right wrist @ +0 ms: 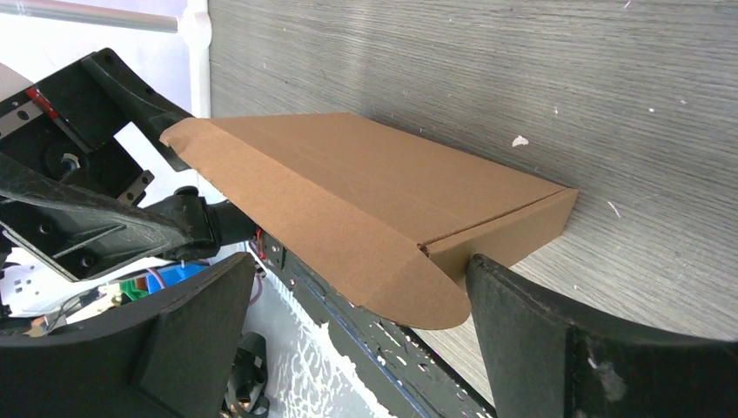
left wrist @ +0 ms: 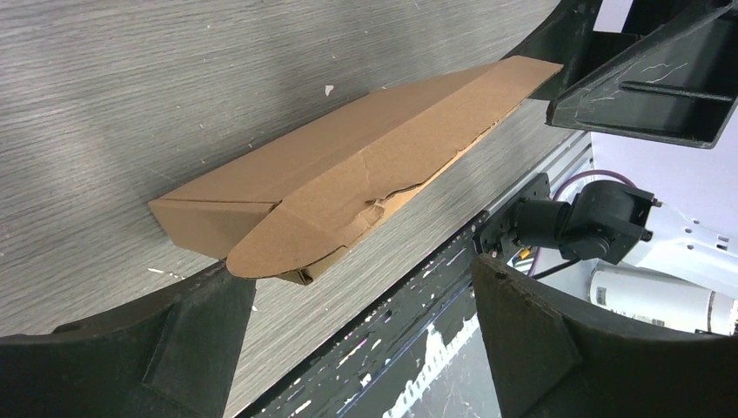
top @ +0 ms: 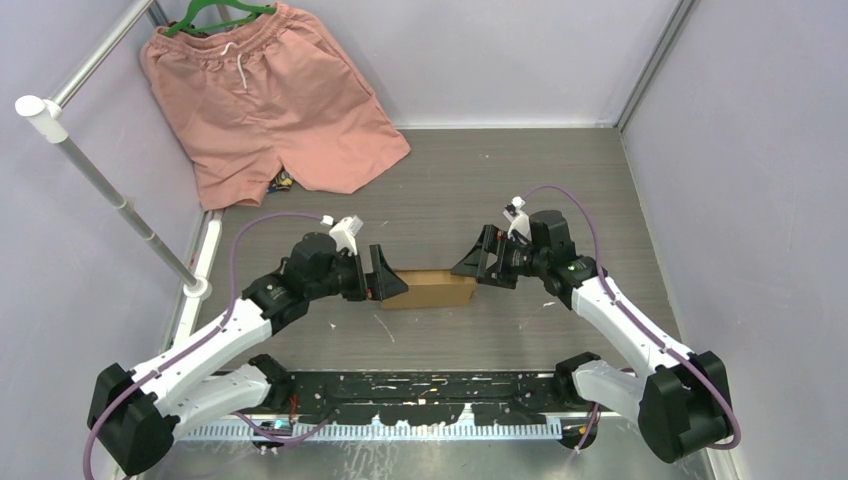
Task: Fold the paper box
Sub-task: Close the paper box at the center of the board.
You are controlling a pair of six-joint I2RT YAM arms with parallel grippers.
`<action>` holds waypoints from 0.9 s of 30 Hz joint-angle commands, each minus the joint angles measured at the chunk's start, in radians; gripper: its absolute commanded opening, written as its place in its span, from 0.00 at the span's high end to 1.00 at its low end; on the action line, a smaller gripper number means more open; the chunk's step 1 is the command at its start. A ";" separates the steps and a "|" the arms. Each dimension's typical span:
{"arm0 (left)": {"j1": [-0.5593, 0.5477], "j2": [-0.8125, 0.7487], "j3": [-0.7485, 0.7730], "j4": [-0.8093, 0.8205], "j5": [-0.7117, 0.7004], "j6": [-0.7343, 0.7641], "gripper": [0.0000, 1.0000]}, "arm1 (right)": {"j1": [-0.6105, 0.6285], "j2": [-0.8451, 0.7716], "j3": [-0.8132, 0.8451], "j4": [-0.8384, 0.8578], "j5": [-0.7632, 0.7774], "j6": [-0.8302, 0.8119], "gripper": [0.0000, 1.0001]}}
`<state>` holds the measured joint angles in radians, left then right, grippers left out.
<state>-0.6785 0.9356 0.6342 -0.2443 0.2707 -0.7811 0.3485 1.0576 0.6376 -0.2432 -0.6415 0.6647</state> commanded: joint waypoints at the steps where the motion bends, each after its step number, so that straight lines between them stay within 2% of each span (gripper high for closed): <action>1: -0.003 -0.024 0.027 0.056 0.029 0.002 0.07 | -0.004 -0.027 0.048 0.001 -0.023 -0.014 0.03; 14: 0.002 -0.062 0.002 0.027 0.010 0.005 0.06 | -0.004 -0.047 0.057 -0.029 0.003 -0.027 0.01; 27: 0.002 -0.225 0.103 -0.210 0.000 0.025 0.06 | -0.004 -0.189 0.137 -0.286 0.152 -0.138 0.00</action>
<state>-0.6785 0.7643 0.6498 -0.3759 0.2703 -0.7792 0.3473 0.9386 0.7025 -0.4282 -0.5686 0.5877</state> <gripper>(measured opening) 0.938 0.996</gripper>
